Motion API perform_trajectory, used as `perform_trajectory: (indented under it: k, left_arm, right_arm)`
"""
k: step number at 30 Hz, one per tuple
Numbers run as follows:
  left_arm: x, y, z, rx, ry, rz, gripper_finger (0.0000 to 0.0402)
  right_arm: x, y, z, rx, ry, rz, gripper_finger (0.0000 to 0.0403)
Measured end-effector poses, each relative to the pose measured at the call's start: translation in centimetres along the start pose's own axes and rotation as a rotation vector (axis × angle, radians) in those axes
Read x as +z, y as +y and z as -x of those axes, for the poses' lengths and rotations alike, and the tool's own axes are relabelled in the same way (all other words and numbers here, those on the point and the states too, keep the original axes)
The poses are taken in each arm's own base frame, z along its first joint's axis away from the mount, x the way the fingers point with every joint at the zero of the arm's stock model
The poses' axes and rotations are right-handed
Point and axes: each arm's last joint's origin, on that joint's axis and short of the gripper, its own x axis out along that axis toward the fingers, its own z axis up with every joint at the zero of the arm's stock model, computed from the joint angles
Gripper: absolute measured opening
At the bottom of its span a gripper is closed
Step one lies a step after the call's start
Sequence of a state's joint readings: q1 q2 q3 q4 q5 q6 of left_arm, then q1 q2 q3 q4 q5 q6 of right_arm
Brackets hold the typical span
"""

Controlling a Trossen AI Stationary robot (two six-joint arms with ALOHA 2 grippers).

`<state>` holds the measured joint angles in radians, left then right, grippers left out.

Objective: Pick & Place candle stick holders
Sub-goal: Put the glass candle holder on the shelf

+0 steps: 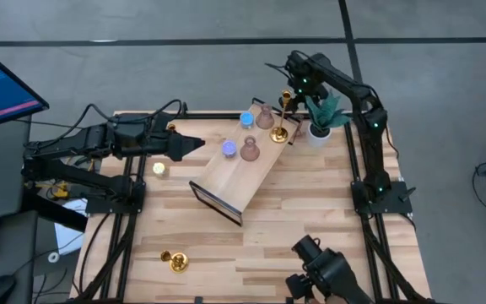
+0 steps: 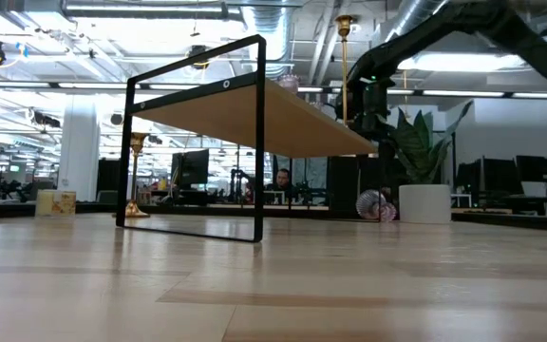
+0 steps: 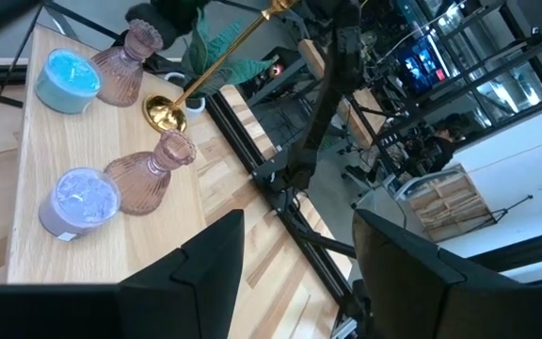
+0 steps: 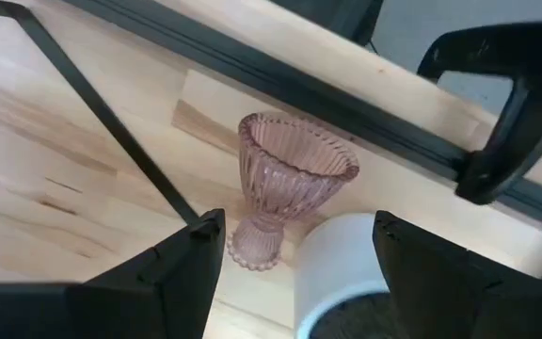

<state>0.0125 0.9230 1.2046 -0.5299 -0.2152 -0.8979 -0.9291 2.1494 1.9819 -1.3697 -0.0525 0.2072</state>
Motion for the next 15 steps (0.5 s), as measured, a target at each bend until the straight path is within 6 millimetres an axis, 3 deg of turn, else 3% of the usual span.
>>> perform_trajectory:
  k: [9,15]
  left_arm:
    - [0.1,0.0,0.0,0.003,-0.017,0.002,0.0199]
    - [0.1,-0.1,0.0,0.002,-0.027,0.004,0.0199]
  right_arm:
    - [-3.9,-0.4,-1.7,0.087,-0.052,-0.069,0.026]
    - [-4.8,-0.6,-2.9,0.148,-0.057,-0.097,0.026]
